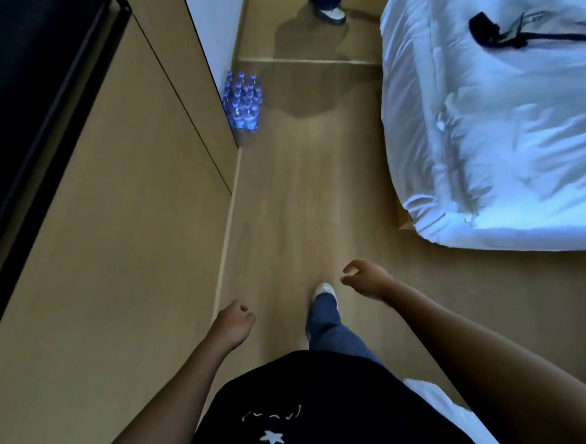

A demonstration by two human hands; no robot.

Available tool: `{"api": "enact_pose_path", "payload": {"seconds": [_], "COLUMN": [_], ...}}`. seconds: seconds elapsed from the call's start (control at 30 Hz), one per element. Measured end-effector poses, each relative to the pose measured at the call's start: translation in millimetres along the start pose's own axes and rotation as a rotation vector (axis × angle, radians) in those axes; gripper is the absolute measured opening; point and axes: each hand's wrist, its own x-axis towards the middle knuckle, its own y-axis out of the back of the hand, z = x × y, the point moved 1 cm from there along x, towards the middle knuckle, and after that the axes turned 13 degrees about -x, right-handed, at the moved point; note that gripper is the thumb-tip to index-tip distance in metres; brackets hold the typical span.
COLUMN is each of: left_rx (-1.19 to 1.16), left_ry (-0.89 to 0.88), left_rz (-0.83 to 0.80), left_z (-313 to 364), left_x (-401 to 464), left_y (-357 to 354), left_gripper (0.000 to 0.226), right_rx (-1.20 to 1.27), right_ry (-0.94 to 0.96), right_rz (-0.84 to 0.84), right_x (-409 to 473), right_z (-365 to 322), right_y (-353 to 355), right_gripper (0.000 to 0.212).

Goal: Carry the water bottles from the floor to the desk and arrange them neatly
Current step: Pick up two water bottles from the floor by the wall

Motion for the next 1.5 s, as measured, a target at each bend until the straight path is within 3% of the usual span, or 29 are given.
{"api": "enact_pose_path", "payload": {"seconds": [0.27, 0.57, 0.93, 1.23, 1.5], "left_rx": [-0.011, -0.063, -0.055, -0.088, -0.202], "left_ry": [0.002, -0.069, -0.086, -0.075, -0.006], "left_rz": [-0.019, -0.019, -0.054, -0.015, 0.092], "left_z": [159.1, 267.0, 421.6, 499.9, 558.3], "left_x": [71.6, 152.7, 315.7, 401.3, 461.4], "left_y": [3.6, 23.2, 95.6, 158.6, 172.5], "left_gripper": [0.024, 0.009, 0.019, 0.012, 0.015], "right_rx": [0.047, 0.004, 0.015, -0.01, -0.128], "right_ry": [-0.014, 0.002, -0.004, 0.122, 0.167], "right_rz": [0.066, 0.077, 0.067, 0.057, -0.066], "right_x": [86.3, 177.3, 328.9, 410.3, 486.4], "right_z": [3.4, -18.8, -100.0, -202.9, -229.8], "right_y": [143.9, 230.2, 377.0, 471.2, 541.1], "right_gripper": [0.033, 0.027, 0.024, 0.037, 0.037]}}
